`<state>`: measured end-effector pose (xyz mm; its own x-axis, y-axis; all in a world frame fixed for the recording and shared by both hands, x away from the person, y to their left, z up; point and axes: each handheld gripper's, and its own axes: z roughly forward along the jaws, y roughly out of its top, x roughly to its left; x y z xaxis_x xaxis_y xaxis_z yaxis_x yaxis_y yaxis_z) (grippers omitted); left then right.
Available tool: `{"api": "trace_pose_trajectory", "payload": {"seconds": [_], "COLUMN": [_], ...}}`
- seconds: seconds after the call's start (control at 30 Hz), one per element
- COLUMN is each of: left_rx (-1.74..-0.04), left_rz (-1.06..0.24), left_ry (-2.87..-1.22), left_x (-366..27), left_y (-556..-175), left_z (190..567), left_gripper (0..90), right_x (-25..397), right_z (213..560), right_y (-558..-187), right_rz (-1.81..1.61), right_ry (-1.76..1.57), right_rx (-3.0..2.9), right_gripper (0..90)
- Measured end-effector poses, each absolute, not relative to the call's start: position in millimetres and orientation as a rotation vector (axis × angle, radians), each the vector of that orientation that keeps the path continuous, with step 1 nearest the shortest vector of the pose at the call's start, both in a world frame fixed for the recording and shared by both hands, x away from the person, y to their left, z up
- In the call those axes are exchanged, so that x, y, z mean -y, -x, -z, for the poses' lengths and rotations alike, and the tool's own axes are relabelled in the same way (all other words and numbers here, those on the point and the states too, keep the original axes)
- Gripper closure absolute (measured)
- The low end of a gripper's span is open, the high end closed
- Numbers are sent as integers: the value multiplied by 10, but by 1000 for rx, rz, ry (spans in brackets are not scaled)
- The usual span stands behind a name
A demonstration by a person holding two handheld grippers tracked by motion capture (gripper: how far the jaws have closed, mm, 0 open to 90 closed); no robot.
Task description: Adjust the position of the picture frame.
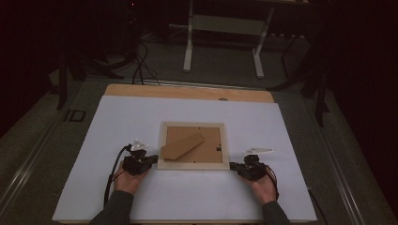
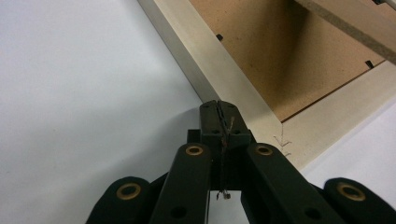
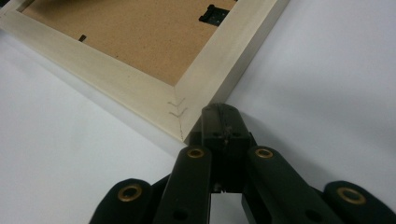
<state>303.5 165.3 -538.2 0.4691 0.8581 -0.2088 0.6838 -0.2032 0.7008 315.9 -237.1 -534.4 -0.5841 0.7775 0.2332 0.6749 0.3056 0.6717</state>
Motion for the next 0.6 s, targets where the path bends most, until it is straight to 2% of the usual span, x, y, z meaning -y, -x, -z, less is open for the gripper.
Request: {"api": "trace_pose_trajectory", "payload": {"seconds": [0.23,0.43,0.6], "left_rx": [-1281,-1292,-1294], "left_rz": [-309,-310,-316], "left_ry": [-1960,-1953,-1946], "left_x": [-1644,-1665,-1671], "left_y": [-3029,-3035,-3034], "left_z": [5381,5380,5373], "left_gripper": [899,835,809], "right_x": [2379,2372,2376], "right_z": [5344,5342,5335], "right_y": [-3170,-3185,-3189], "right_rz": [-1146,-1142,-1135], "right_ry": [-1353,-1344,-1346], "right_rx": [-2436,-2428,-2415], "right_gripper": [900,898,853]}}
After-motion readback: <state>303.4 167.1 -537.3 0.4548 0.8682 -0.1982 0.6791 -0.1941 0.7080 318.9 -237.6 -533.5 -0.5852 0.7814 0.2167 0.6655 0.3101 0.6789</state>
